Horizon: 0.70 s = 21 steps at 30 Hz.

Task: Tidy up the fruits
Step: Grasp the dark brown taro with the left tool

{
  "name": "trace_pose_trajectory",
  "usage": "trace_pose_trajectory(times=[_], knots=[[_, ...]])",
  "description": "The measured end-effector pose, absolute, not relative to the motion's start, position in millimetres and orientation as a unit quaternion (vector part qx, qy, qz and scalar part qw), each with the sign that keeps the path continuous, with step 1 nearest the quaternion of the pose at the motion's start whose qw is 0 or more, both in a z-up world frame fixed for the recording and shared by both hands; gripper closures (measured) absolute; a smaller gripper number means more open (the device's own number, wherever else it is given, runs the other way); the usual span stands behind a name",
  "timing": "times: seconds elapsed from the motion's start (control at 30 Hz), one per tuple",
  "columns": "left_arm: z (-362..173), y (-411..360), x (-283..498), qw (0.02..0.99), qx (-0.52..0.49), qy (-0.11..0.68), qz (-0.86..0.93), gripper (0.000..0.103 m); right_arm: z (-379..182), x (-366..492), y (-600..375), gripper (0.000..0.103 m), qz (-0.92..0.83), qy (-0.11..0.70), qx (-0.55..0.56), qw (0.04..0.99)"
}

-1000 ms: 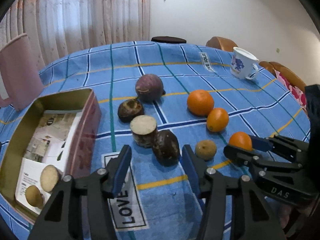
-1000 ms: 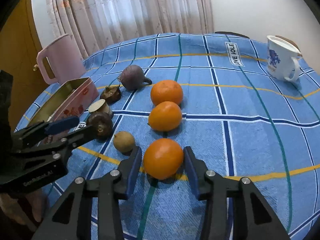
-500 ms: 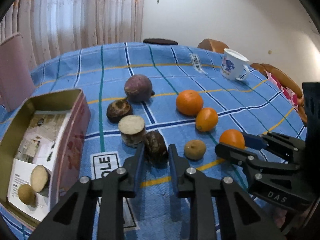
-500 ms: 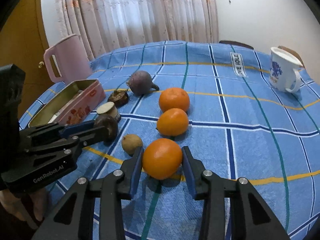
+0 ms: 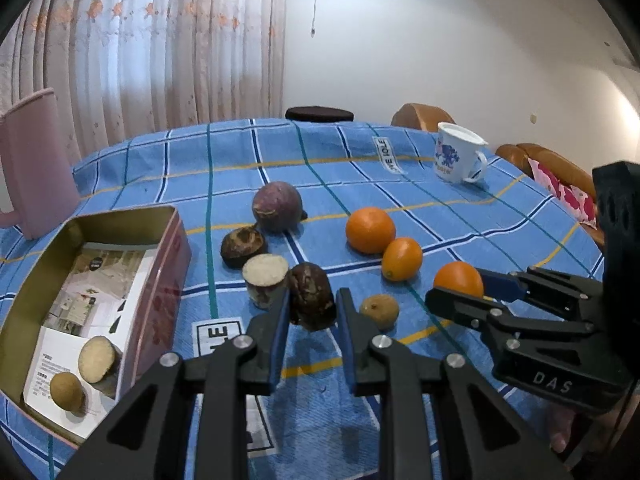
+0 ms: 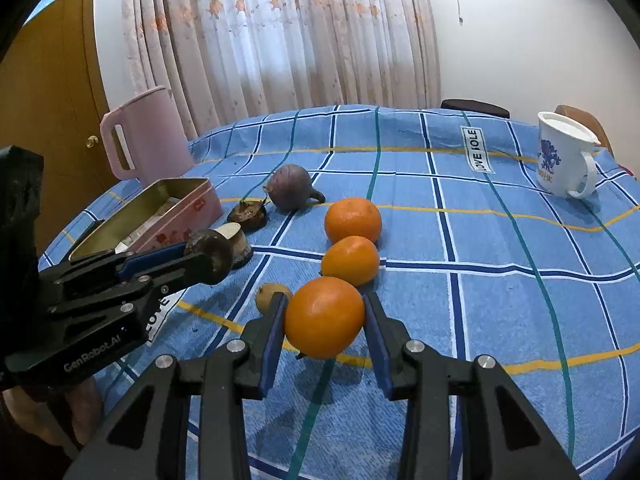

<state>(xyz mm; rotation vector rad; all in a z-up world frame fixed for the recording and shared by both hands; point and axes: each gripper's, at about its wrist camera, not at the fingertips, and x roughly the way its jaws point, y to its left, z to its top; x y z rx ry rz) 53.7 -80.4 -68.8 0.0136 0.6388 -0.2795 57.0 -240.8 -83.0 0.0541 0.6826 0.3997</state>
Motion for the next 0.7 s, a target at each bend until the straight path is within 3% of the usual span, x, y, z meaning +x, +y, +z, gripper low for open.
trace_pose_trajectory(times=[0.7], knots=[[-58.5,-77.7,33.5,0.96,0.004,0.254,-0.118,0.079,-71.8,39.7,-243.8,0.063,0.198,0.272,0.025,0.941]])
